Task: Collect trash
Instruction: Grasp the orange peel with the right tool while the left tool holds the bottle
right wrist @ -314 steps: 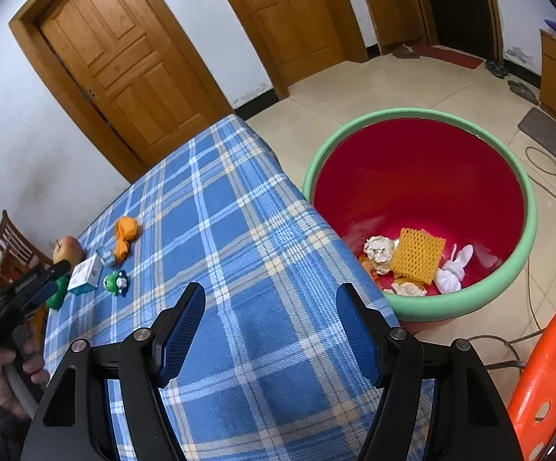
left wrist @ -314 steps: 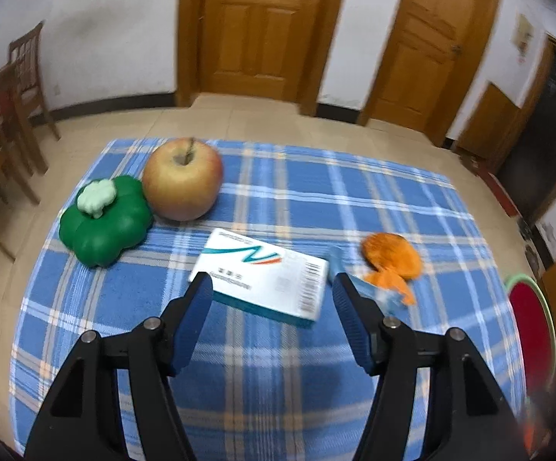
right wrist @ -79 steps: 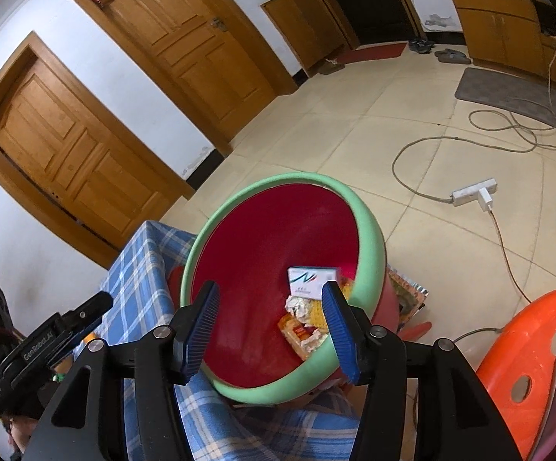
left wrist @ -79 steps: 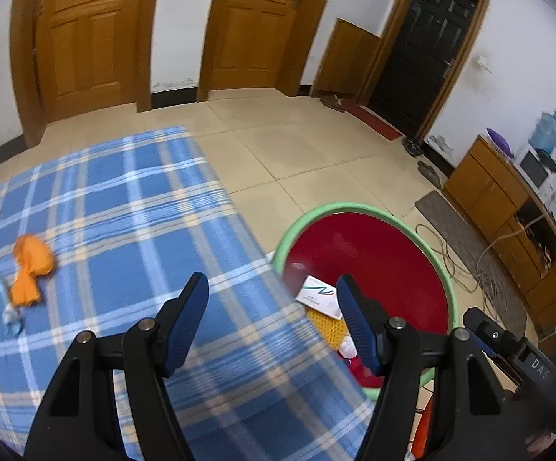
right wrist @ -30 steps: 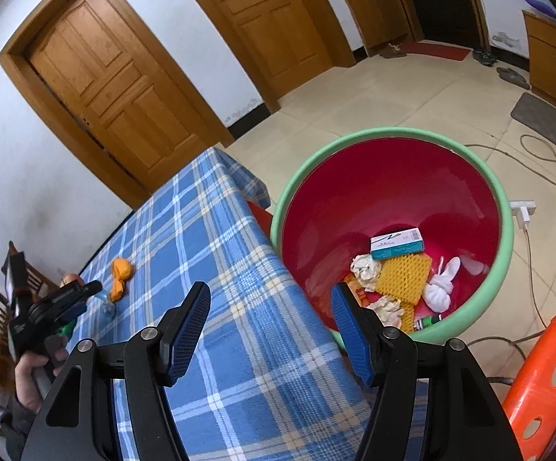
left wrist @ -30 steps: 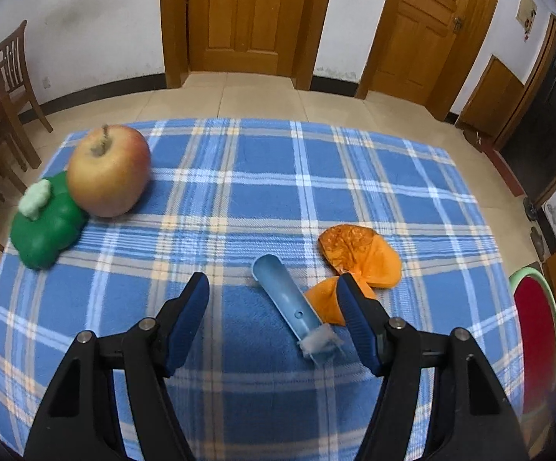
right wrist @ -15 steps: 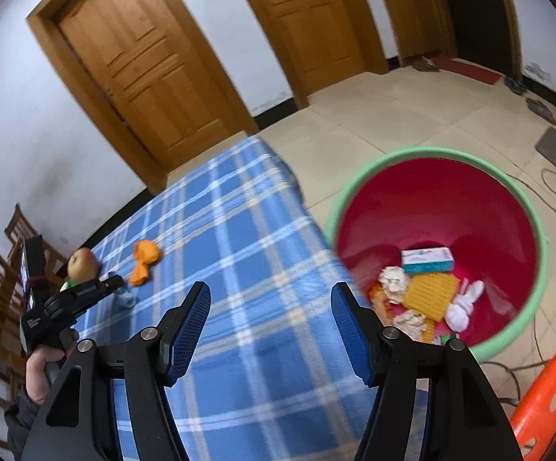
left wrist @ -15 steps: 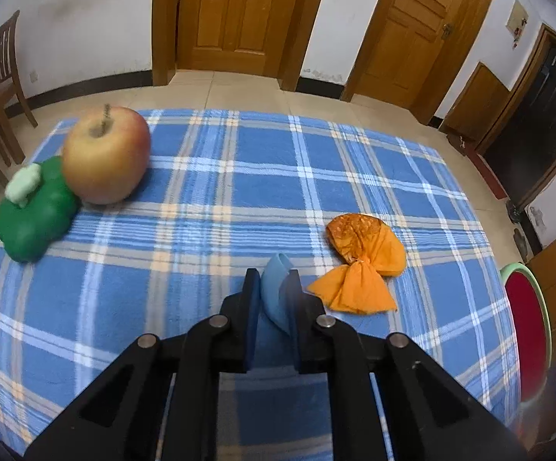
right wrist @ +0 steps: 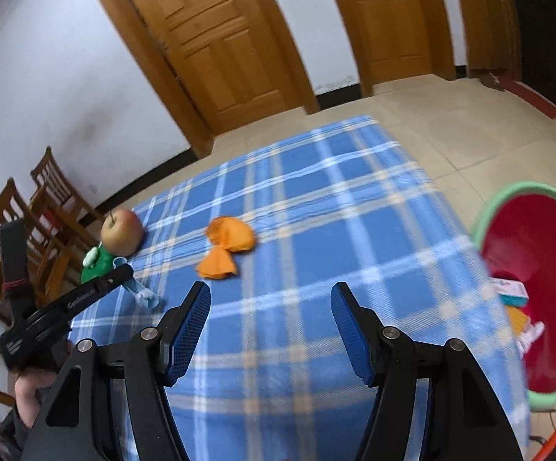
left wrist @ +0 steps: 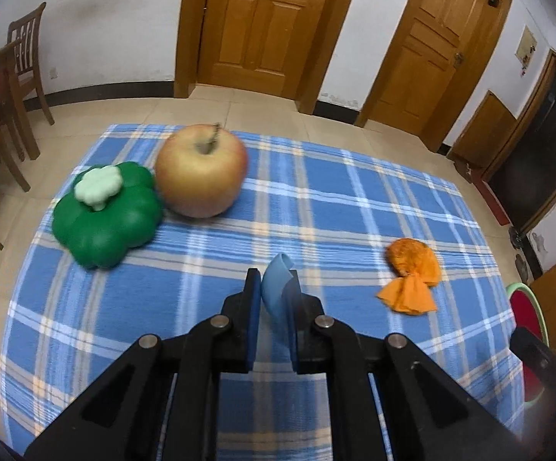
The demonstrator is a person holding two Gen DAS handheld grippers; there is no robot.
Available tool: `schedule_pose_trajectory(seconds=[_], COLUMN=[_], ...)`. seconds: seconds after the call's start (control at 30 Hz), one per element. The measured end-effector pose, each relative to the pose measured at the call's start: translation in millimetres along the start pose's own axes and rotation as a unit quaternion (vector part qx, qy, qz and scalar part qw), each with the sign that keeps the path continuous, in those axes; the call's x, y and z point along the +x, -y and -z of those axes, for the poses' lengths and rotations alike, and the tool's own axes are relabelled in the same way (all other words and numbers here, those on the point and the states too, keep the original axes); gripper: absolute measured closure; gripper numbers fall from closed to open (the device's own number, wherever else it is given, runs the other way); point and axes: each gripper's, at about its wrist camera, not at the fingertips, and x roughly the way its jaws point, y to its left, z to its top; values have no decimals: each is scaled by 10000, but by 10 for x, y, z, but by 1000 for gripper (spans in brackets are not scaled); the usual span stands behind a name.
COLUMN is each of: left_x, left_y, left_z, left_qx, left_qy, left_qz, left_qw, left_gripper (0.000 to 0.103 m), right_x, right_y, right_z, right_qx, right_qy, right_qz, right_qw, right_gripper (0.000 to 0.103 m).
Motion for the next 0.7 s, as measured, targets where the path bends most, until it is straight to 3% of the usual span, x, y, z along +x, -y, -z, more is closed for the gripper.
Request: schedule_pose_trajectory(seconds=[0.27,0.4,0.5,0.6,0.7], left_x=[24,21,32,37,30], left_y=[-170,-190,-220,-237,-238], left_z=[35,41,48,47,50], left_qx=[-240,-286,-323,-342,-338], left_qy=[-26,-18,-42,-53,-49], left_qz=[142,188,196,213,235], left_qw=[9996,9994,9993,9992,9991], left_gripper=[92,92,92,92,92], right_x=[633,852,979,1048,1060], right_y=[-260,-338,-391,-450,-499], right_z=[-160,-257,-299,-279,-229], right_qx=[-250,-272,-348,-466,-606], right_qy=[-201,-216,-218,-228,-225], right_qz=[92,39,99,116,124], right_qw=[9994,9994,9991,9986,9978], right_gripper=[37,42,53,71,79])
